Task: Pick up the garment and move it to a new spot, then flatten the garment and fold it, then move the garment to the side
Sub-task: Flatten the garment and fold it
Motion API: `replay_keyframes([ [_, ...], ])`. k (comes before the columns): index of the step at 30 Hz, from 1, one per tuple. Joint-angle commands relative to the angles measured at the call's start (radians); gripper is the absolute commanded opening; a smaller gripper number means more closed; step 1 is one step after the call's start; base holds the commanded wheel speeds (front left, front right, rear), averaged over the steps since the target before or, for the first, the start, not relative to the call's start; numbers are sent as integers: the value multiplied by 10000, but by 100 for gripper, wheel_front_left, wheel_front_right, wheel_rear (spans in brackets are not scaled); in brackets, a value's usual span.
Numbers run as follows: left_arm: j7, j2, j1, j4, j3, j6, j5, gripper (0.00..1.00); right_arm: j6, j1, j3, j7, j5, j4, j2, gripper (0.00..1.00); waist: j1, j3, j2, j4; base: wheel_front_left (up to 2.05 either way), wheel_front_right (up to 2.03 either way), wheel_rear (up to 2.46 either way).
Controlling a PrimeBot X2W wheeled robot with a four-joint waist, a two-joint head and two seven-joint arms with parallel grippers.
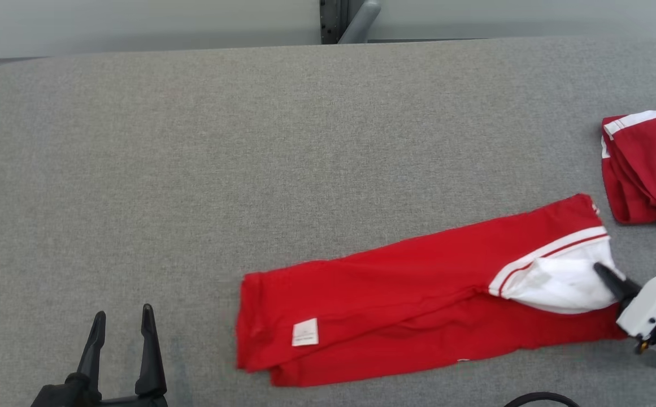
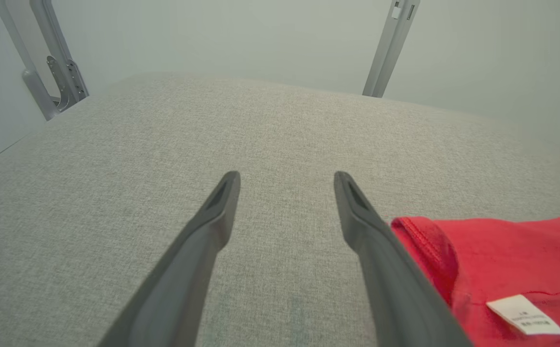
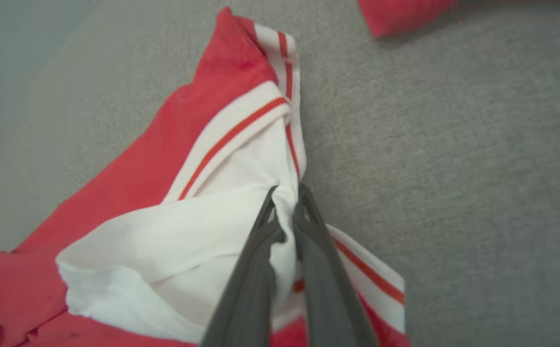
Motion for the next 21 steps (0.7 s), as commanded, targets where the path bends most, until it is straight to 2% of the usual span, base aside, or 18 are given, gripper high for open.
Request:
replay_keyframes([
  [1,-25,12,-40,22,18,-15,60,100,-8,-153,-133,-92,75,-4,-241,0,0,-129,0,-116,0,0,0],
  [8,-25,12,151,117,-139,114,-218,100,-6,-347,-997,-492,508,-766,-1674,0,0,-345,0,-375,0,0,0],
  [14,-25,13,292,-2,-367,280,-390,100,-5,197,-1951,-693,178,-1934,-2810,0,0,-408,0,-446,0,0,0],
  [17,-26,14,327,-21,-425,319,-455,100,-5,525,-1954,-426,-28,-3191,-2884,0,0,-395,0,-492,0,0,0],
  [21,-26,14,279,-28,-526,368,-522,100,-3,981,-1174,277,-486,-5143,-2513,0,0,-340,0,-527,0,0,0],
])
